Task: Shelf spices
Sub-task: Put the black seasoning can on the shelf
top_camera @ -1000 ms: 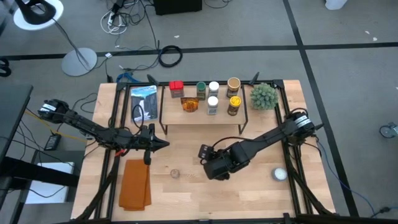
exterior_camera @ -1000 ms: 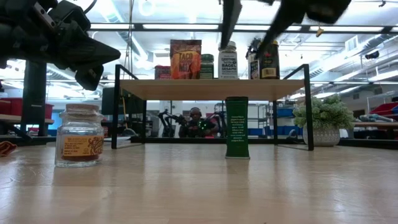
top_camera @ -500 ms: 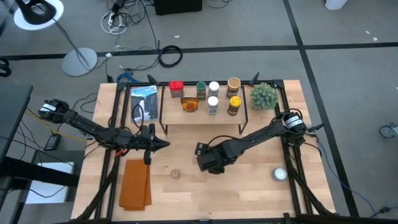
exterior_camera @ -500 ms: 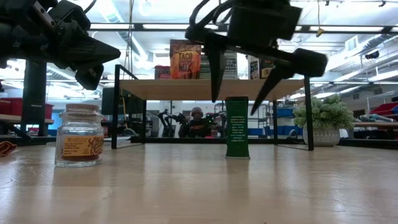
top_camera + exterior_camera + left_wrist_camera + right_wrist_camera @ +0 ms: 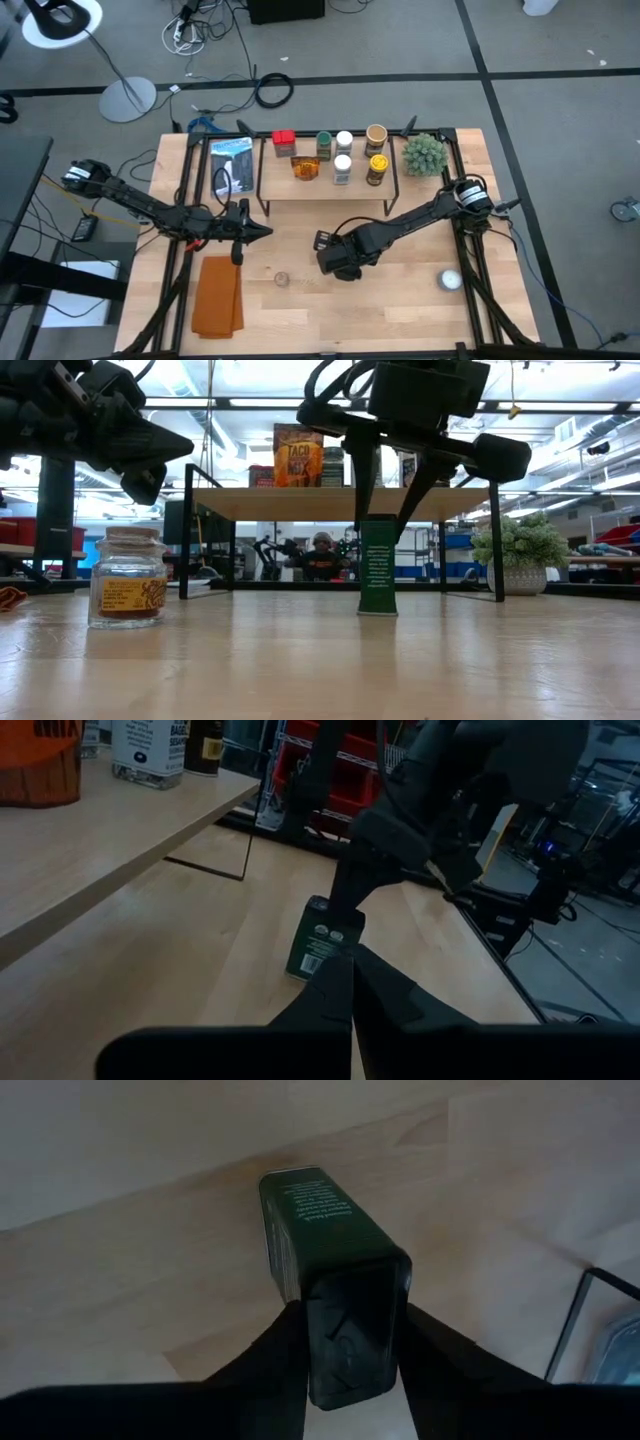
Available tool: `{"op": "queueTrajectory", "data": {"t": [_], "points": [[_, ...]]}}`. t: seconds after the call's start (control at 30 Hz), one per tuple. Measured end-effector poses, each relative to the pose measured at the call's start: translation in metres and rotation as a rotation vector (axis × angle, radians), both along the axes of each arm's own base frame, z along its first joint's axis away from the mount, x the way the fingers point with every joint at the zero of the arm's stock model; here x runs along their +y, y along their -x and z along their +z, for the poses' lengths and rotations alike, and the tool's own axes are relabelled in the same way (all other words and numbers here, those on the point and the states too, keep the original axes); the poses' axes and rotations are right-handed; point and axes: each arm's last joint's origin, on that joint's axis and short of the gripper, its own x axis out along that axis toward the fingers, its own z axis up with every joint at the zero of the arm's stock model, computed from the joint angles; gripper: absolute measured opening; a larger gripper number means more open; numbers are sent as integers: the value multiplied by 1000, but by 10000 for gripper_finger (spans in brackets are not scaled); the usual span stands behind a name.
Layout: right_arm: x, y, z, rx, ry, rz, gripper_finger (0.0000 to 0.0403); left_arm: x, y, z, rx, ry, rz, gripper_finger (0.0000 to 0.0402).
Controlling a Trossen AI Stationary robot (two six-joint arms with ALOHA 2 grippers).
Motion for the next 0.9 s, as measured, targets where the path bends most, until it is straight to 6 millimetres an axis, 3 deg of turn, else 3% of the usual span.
{"op": "queueTrajectory", "data": {"t": [0.37, 0.9], "points": [[-11, -19, 41, -157, -220, -291, 121, 0, 0, 0, 0, 0, 0, 5], [-15, -16, 40, -160, -450, -738, 121, 0, 0, 0, 0, 0, 0, 5]]}}
